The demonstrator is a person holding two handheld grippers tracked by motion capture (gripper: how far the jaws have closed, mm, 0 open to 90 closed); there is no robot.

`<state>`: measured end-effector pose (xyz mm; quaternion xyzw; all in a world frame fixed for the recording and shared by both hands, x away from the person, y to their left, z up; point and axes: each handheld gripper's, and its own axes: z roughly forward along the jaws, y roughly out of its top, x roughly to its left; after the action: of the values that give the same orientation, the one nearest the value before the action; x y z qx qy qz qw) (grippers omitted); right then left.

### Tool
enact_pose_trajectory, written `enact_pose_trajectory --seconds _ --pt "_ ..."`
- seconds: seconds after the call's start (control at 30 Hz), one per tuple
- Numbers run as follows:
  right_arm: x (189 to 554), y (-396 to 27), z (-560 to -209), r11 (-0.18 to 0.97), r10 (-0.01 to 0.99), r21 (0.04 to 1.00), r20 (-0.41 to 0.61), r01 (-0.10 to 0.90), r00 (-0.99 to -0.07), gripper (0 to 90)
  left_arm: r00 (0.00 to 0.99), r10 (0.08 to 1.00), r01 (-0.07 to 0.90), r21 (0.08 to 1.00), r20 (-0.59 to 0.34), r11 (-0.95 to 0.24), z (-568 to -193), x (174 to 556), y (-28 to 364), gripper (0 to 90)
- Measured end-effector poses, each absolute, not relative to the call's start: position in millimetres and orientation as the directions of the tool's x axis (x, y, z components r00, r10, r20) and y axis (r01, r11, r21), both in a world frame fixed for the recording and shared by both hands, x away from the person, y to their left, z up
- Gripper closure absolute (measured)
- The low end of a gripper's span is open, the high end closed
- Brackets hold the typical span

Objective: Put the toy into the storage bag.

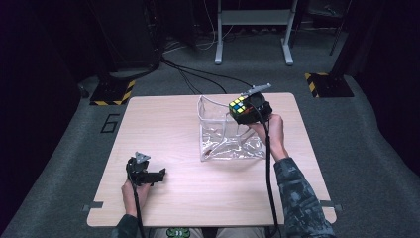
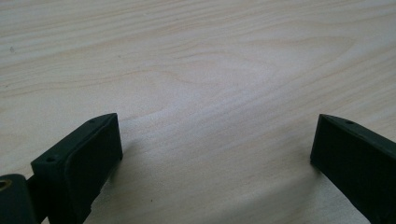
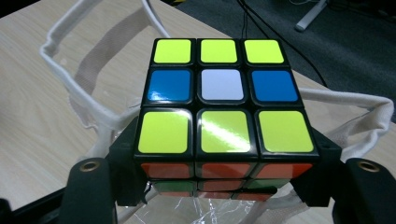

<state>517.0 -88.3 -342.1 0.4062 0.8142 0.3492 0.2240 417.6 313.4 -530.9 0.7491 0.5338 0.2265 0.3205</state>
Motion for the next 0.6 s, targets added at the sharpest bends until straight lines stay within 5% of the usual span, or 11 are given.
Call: enact_pose_trajectory --seconds 0.6 --pt "531 -100 -352 0.39 0.885 0.711 -0.114 0.585 -0.452 32.5 0.328 0.945 0.654 0.722 -0.002 -0.225 -531 418 313 2.0"
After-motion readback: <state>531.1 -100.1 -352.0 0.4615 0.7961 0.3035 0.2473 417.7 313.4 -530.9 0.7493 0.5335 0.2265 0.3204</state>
